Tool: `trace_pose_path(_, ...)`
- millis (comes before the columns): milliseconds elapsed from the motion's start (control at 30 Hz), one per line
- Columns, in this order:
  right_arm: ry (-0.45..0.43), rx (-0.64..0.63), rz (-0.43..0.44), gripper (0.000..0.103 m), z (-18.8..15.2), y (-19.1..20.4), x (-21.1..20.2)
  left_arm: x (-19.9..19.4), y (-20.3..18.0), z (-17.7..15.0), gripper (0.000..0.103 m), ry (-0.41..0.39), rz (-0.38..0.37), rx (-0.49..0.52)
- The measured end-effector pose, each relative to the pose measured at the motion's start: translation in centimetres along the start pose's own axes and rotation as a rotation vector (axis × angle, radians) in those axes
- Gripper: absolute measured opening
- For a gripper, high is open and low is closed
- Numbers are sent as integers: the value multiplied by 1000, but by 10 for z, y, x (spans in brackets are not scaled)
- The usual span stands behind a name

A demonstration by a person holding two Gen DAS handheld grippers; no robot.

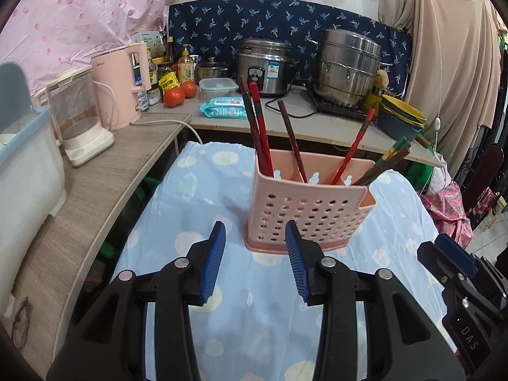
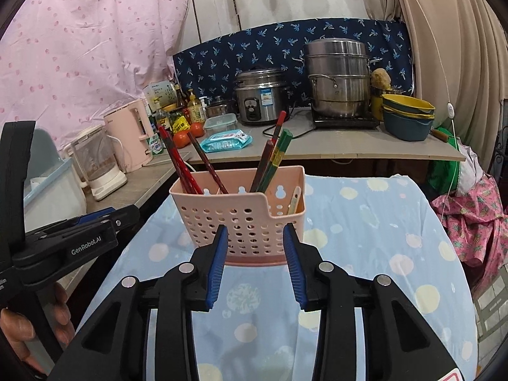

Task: Organize utensils

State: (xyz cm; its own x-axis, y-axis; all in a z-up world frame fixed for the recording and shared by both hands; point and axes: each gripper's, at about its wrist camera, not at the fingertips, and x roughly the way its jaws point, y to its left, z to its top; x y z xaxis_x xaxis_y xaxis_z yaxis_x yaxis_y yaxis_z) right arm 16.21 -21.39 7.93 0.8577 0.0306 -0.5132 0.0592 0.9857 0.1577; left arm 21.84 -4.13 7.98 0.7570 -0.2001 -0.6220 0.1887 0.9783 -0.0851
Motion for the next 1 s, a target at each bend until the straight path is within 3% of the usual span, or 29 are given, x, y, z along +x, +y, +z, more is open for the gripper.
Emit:
trace_pose_path(133, 32, 1, -8, 37, -15, -1, -3, -2, 1, -12, 47, 14, 10, -2)
trace_pose_path(433, 87, -36, -55, 40, -42, 1, -7, -4, 1, -38, 56, 48, 25, -5)
trace_pose_path(633, 99, -46, -84, 47, -51, -2, -10, -7, 0, -50, 66, 55, 42, -4)
trace_pose_path(867, 104, -26, -101, 73, -58, -10, -14, -6, 0, -60, 81, 63, 63, -10)
trace_pose_path(1000, 111, -8, -106, 81, -61, -16, -14, -5, -1, -64, 89, 63, 76, -10)
